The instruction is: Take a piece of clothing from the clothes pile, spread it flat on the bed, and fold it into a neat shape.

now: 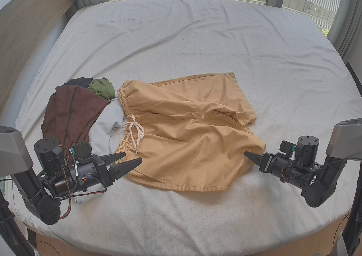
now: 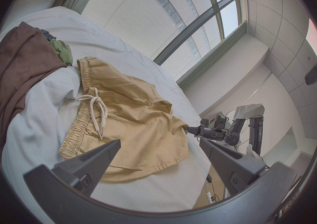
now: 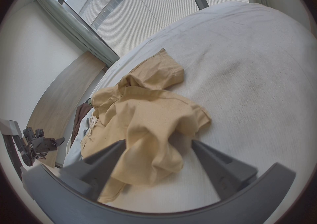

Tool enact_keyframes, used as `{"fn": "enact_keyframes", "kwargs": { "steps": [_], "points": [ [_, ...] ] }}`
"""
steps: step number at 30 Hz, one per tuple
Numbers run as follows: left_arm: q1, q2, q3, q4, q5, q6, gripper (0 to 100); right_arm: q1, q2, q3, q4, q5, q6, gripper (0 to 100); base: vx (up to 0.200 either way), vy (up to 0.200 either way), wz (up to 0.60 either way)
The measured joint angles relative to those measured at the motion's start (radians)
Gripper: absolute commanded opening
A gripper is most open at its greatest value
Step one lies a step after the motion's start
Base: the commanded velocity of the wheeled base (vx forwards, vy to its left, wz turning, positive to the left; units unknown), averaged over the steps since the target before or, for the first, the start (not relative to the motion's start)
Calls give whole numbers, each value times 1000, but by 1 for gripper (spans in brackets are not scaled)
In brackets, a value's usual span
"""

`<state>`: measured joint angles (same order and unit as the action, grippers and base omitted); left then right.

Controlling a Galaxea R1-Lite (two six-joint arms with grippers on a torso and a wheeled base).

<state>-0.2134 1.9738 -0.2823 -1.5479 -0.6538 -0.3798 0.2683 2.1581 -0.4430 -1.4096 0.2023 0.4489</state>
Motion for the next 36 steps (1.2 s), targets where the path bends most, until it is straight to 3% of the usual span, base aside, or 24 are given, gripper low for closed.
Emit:
{"fn": "enact_keyframes", "kwargs": {
  "steps": [10, 25, 36],
  "points": [
    [0, 1, 0, 1, 0, 0, 100, 3, 56, 37, -120, 29, 59, 100, 0, 0, 0],
    [0, 9, -1, -1, 0, 0, 100, 50, 100, -32, -133, 150, 135, 100, 0, 0, 0],
    [0, 7, -1, -1, 0, 0, 100, 76, 21, 87, -132, 332, 180, 100, 0, 0, 0]
  ]
}}
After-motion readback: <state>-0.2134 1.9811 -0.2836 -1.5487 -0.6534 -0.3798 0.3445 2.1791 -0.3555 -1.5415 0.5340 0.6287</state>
